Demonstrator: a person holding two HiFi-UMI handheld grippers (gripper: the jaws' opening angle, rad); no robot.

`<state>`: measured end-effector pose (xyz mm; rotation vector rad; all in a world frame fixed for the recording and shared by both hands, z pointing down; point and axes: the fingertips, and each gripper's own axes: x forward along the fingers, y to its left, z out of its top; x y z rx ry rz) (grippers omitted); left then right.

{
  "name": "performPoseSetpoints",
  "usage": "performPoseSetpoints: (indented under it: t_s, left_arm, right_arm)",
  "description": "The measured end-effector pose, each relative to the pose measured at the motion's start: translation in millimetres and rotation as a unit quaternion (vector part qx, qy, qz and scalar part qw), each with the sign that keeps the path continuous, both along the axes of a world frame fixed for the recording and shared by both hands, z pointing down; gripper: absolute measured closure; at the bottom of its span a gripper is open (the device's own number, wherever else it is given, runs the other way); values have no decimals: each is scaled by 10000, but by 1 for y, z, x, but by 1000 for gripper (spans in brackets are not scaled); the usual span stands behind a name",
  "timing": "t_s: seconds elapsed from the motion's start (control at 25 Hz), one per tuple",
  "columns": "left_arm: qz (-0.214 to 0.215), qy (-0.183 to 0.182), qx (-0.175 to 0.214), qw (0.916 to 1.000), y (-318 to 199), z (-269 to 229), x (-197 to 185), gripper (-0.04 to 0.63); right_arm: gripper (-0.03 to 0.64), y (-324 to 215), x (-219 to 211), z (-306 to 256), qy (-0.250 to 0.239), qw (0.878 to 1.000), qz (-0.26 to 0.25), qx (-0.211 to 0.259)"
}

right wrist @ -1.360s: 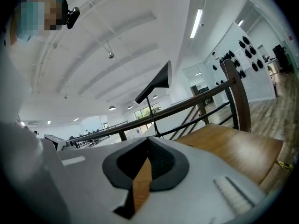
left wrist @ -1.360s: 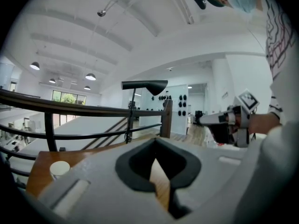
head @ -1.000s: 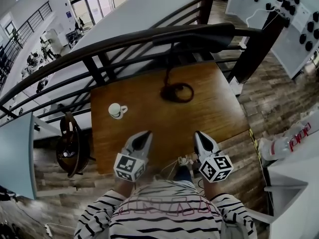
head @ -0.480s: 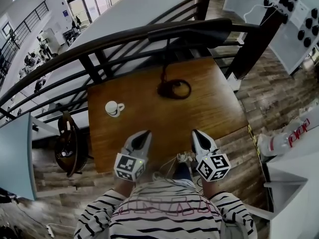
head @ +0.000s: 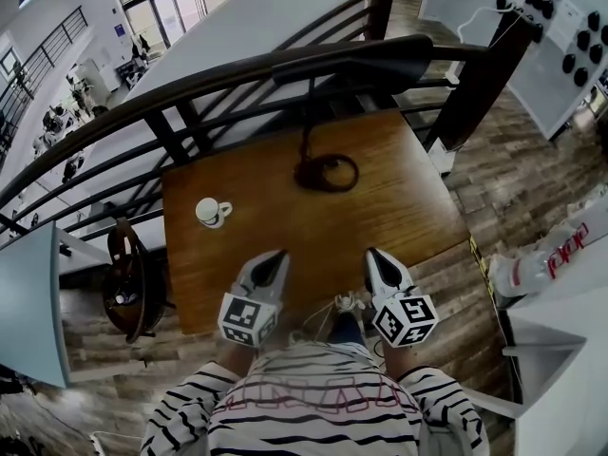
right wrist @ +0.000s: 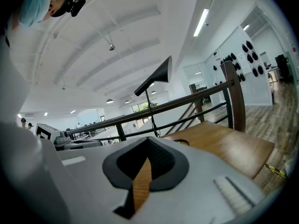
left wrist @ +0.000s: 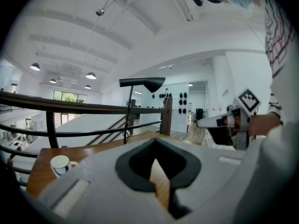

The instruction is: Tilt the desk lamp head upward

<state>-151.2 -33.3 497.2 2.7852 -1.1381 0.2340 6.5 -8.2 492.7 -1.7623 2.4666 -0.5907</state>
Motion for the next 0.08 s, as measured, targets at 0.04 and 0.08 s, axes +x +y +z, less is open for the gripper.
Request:
performPoseSetpoints:
  t_s: [0.04,0.08]
  left_arm:
    - [4,-11,0,10000,-1,0,0,594]
    - [8,-21,-1,10000,-1,0,1,594]
  right_arm:
    - [617,-1,1,0,-6,10000,8,6]
    - [617,-1,1,0,-13,10000,15,12]
